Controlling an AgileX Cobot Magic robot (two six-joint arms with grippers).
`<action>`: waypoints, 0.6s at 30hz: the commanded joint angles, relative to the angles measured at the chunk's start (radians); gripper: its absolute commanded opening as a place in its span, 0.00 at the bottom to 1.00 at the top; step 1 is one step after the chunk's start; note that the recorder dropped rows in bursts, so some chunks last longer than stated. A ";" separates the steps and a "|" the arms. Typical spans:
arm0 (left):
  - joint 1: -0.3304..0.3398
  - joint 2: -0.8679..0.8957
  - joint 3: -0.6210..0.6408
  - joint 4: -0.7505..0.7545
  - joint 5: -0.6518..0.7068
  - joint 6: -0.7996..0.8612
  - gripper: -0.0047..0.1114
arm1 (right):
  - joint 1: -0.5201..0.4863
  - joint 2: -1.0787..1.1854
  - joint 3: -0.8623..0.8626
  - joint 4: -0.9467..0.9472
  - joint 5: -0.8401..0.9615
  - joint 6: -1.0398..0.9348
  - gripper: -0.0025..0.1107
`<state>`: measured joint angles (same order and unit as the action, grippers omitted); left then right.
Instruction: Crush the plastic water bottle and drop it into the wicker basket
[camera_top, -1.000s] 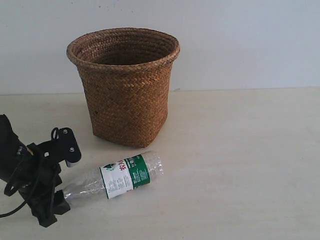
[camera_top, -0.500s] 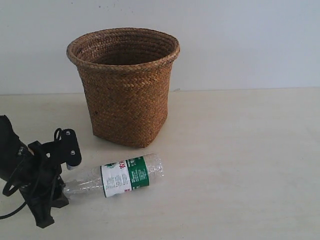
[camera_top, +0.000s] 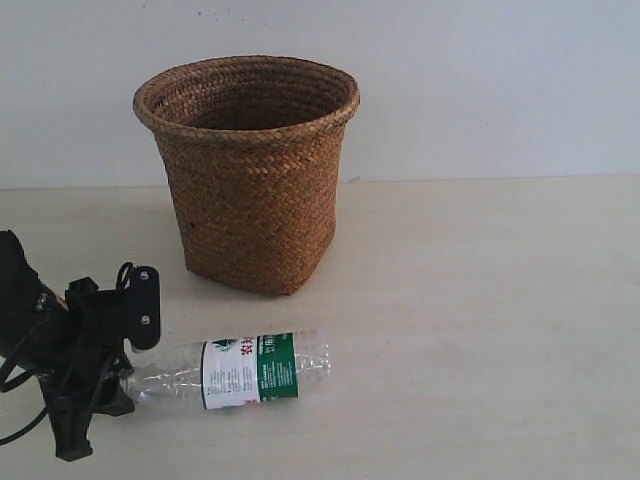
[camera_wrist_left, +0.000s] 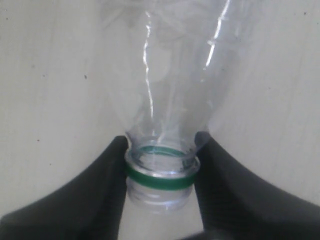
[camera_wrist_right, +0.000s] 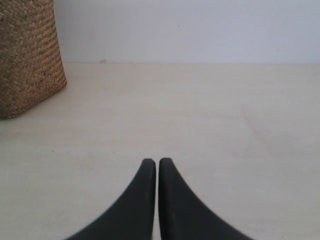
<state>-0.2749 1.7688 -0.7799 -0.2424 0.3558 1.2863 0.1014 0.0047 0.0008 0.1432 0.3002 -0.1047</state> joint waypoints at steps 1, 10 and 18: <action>-0.005 0.001 -0.002 -0.001 0.010 0.013 0.07 | -0.002 -0.005 -0.001 0.001 -0.013 -0.007 0.02; -0.005 0.001 -0.002 -0.003 0.010 0.015 0.07 | -0.002 -0.005 -0.001 0.254 -0.197 0.155 0.02; -0.005 0.001 -0.002 -0.003 0.007 0.017 0.07 | 0.000 -0.005 -0.001 0.418 -0.342 0.331 0.02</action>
<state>-0.2749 1.7688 -0.7799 -0.2424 0.3558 1.2981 0.1014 0.0047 0.0008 0.5511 -0.0144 0.2135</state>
